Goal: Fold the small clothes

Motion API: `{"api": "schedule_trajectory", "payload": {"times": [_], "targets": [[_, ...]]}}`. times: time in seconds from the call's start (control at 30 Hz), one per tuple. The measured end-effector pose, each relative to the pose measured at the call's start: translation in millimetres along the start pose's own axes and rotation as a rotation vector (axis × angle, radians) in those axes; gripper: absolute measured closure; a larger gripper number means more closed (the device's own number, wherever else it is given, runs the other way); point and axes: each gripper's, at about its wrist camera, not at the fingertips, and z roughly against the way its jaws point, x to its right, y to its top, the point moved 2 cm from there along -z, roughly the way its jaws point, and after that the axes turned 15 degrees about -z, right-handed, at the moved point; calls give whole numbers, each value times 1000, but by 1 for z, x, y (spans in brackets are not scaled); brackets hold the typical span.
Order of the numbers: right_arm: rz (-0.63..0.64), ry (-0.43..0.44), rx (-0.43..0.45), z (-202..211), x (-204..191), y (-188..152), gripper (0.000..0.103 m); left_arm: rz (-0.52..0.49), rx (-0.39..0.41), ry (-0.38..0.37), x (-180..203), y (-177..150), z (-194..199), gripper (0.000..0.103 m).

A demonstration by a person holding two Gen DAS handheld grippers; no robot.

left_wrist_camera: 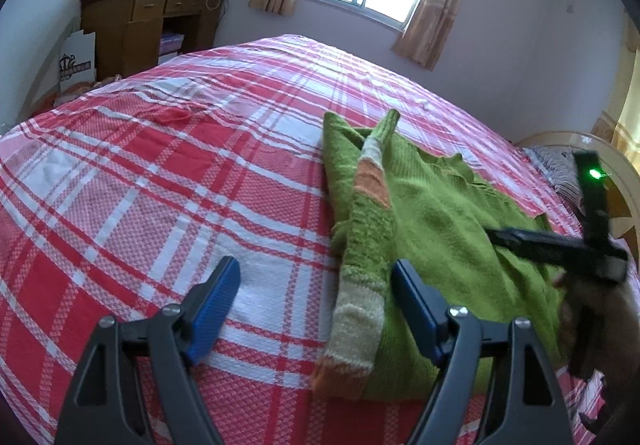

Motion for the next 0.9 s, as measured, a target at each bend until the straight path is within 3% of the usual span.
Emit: {"api": "schedule_trajectory", "payload": {"times": [0.17,0.27,0.37,0.53,0.7,0.9], "targets": [[-85,15,-32,-24,14,34,33,-10,-6,-2,1,0,-1,20],[-36,-17,4,-20,4,34,33,-5,0,-12,1,0,0,20],[-60,46,57,-2,7,24,33,11,12,-35,-2,0,1,18],[-60,168,133,51,1,-13,32,21,11,-74,-4,1,3,14],[96,200,193,88,-28,-66,32,36,-15,-105,-9,7,5,14],[245,189,242,97,-58,-104,32,-27,-30,-17,-21,27,2,10]]}}
